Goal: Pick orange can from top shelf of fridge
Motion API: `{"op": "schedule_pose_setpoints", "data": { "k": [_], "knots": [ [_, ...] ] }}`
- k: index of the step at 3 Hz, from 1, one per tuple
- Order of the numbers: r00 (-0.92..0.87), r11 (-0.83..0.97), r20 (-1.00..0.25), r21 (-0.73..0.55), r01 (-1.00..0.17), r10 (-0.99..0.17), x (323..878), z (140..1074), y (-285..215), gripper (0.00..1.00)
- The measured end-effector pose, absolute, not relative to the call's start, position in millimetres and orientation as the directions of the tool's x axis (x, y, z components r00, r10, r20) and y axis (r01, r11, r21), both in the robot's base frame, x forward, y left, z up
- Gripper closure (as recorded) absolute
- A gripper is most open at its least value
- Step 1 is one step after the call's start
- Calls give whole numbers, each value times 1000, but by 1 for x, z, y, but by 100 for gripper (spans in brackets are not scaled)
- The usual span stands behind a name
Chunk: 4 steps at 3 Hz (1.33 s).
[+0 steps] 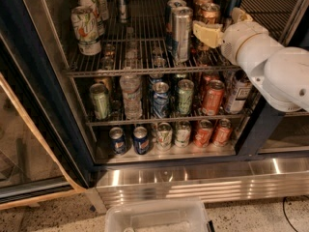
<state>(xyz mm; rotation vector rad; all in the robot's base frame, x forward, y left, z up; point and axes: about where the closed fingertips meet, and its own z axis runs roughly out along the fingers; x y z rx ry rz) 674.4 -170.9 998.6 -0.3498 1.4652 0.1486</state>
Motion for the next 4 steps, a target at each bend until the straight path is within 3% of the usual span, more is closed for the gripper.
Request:
{"op": "schedule_pose_setpoints", "data": {
  "k": [4],
  "knots": [
    [86,960,-988,-142,-242,-125,676,992,-184,26]
  ]
}}
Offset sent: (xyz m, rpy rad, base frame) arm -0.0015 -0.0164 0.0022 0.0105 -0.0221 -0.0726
